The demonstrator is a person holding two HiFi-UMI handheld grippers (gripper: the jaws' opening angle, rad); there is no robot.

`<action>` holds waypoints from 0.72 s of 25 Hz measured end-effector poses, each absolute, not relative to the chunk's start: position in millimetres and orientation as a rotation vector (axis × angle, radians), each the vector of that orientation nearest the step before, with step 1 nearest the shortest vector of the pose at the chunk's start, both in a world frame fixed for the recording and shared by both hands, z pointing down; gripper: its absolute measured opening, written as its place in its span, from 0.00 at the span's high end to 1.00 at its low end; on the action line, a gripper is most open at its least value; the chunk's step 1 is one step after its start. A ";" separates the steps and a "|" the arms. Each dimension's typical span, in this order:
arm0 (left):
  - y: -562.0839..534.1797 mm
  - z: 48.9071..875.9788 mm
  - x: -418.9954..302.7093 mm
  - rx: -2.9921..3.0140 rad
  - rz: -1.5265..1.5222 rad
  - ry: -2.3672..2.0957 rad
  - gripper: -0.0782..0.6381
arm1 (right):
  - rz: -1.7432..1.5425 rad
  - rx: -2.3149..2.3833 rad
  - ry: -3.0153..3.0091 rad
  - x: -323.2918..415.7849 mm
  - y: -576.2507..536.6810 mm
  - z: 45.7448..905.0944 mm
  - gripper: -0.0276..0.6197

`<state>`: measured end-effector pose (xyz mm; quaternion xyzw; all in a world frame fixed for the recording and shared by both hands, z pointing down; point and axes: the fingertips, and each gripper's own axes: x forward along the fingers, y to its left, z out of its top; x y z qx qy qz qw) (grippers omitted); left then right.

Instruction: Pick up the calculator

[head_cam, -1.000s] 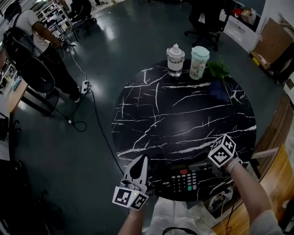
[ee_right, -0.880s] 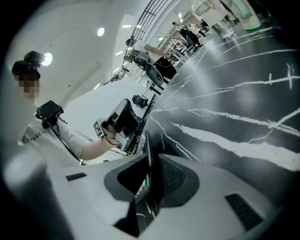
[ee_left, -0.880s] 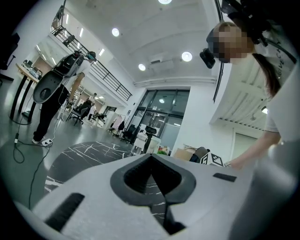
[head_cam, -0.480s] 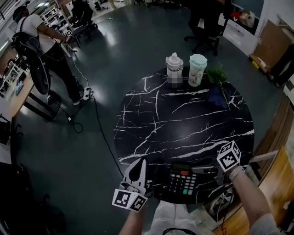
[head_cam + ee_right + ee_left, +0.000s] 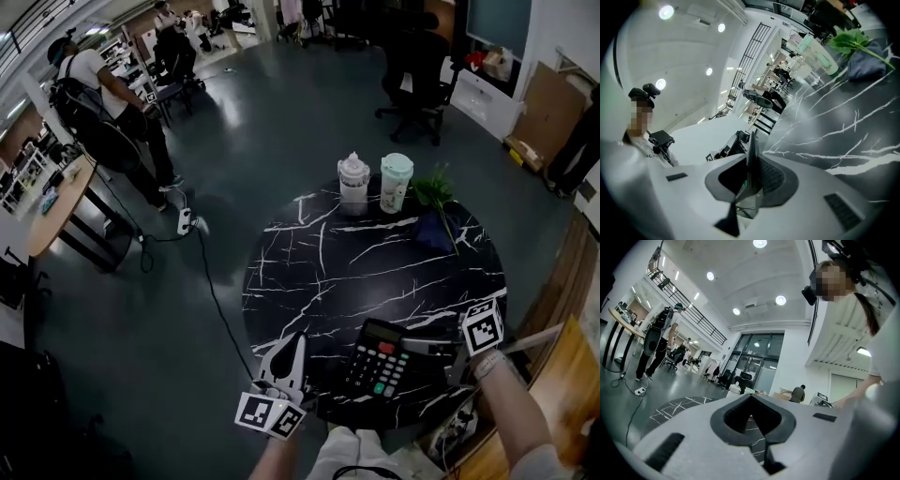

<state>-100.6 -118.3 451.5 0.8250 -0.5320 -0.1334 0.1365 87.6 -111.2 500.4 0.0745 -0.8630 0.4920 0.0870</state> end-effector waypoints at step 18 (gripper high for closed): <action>-115.3 382.6 -81.9 2.473 -0.474 -1.486 0.88 | 1.476 0.405 -2.757 102.5 -129.2 400.5 0.87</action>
